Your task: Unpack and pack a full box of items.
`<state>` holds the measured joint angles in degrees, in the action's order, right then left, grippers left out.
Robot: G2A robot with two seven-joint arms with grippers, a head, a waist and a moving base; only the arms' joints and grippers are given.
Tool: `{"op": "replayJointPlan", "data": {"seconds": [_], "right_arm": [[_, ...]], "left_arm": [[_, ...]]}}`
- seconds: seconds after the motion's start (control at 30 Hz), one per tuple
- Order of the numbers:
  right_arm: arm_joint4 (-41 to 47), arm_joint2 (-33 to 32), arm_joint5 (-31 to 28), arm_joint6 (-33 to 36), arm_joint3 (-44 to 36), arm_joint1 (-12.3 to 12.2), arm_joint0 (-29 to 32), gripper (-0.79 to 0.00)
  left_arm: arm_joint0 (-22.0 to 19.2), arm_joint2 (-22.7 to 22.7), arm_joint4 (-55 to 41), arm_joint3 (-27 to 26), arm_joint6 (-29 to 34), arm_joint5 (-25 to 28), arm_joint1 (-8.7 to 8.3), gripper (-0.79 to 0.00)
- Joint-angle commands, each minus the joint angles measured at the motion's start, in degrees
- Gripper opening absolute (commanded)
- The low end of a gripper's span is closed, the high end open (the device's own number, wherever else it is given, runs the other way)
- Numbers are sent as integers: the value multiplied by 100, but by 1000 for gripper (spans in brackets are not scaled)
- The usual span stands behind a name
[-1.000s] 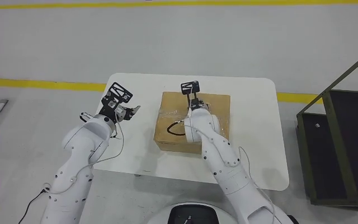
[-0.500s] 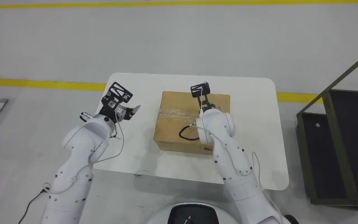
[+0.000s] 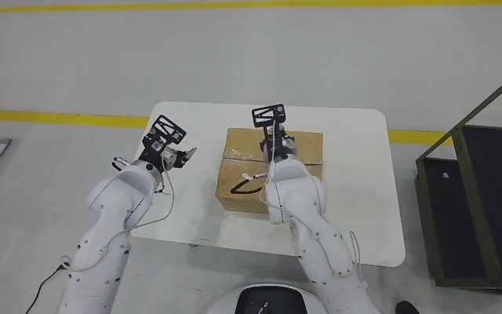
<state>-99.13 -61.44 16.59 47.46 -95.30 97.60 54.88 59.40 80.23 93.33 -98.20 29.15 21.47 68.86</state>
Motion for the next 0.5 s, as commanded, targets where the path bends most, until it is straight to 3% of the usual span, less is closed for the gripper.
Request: {"op": "replayJointPlan", "data": {"seconds": [0.0,0.2,0.47], "right_arm": [[470,197,-95,-641,223,43,67,-785],[1152,370,-103,-1737,1001,109,314,-785],[1231,324,260,-1793,1426,132,534,-785]], "left_arm": [[0,0,0,0,0,0,0,0],[0,0,0,0,0,0,0,0],[0,0,0,0,0,0,0,0]]}}
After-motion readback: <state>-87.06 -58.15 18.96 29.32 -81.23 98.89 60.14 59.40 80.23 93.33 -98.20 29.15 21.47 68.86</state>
